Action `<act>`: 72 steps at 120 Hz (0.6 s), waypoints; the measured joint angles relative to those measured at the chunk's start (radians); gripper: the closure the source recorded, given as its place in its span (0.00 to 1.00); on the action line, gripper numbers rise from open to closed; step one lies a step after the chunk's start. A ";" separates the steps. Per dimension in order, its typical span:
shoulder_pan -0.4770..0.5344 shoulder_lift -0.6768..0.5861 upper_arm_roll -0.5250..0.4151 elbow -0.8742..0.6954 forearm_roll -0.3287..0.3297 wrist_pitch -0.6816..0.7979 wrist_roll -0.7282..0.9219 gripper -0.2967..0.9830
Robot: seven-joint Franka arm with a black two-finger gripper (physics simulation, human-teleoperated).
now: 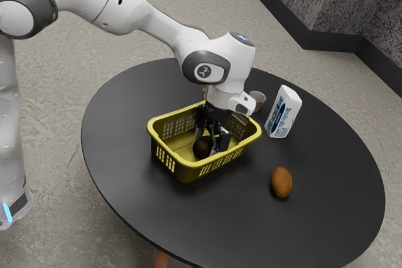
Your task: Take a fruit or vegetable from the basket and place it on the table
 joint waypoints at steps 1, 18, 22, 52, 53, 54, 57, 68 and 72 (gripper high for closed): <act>0.001 0.000 0.000 0.000 0.000 0.000 0.000 0.23; 0.011 0.017 -0.001 0.000 0.001 0.008 -0.002 0.23; 0.013 0.020 -0.001 0.000 0.001 0.009 -0.002 0.23; 0.024 0.030 0.000 0.000 0.001 0.018 -0.004 0.30; 0.024 0.030 0.000 0.000 0.001 0.019 -0.004 0.30; 0.024 0.030 0.000 0.000 0.001 0.019 -0.004 0.31; 0.024 0.030 -0.001 0.000 0.001 0.019 -0.004 0.33; 0.022 0.030 0.000 0.000 0.002 0.021 -0.004 0.38; 0.021 0.030 0.000 0.000 0.002 0.021 -0.004 0.39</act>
